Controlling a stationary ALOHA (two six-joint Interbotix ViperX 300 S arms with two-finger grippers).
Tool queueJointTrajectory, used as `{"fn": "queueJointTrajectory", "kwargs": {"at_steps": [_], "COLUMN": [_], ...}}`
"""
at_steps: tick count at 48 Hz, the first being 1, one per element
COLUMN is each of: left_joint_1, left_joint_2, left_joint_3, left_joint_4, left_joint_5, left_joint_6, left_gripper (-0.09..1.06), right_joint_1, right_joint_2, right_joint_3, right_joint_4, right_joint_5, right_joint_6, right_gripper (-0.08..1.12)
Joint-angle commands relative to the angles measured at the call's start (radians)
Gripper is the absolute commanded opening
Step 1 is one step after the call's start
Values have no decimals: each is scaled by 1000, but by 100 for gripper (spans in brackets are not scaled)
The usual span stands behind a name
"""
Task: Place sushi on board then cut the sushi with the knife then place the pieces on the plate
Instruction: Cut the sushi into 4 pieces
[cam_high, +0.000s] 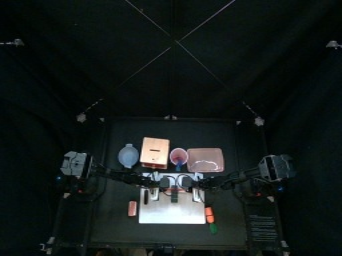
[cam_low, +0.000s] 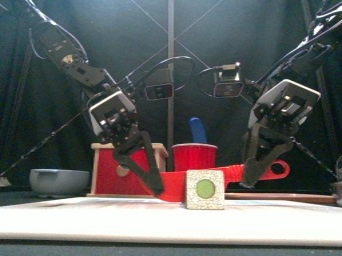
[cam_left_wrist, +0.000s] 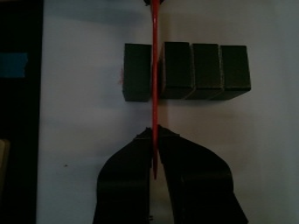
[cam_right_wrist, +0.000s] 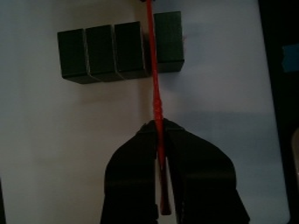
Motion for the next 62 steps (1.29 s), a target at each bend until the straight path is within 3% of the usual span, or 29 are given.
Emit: {"fn": "queueJointTrajectory", "kwargs": {"at_steps": [1,22,37,49,62], "left_joint_1": [17,67,61,28,-44], "left_joint_2": [-9,-17,-67,-166,-152], "left_joint_3": [-9,-11,-8,17,21], "left_joint_4": [2,38,44,51,35], "left_joint_5": [2,2,11,18,17], "left_joint_6": [0,5,5,2,-2], "left_gripper": [49,50,49,49,49], "right_joint_1": [-3,-64,-60,-29,41], "right_joint_2": [-18,-23,-106,-187,-186], "right_joint_3": [-6,-2,-9,-6,-9], "right_joint_4": [3,-12,-6,14,64], "right_joint_5": [0,8,37,74,72], "right_joint_6": [2,0,2,2,2], "right_gripper": [32,32,32,32,32]}}
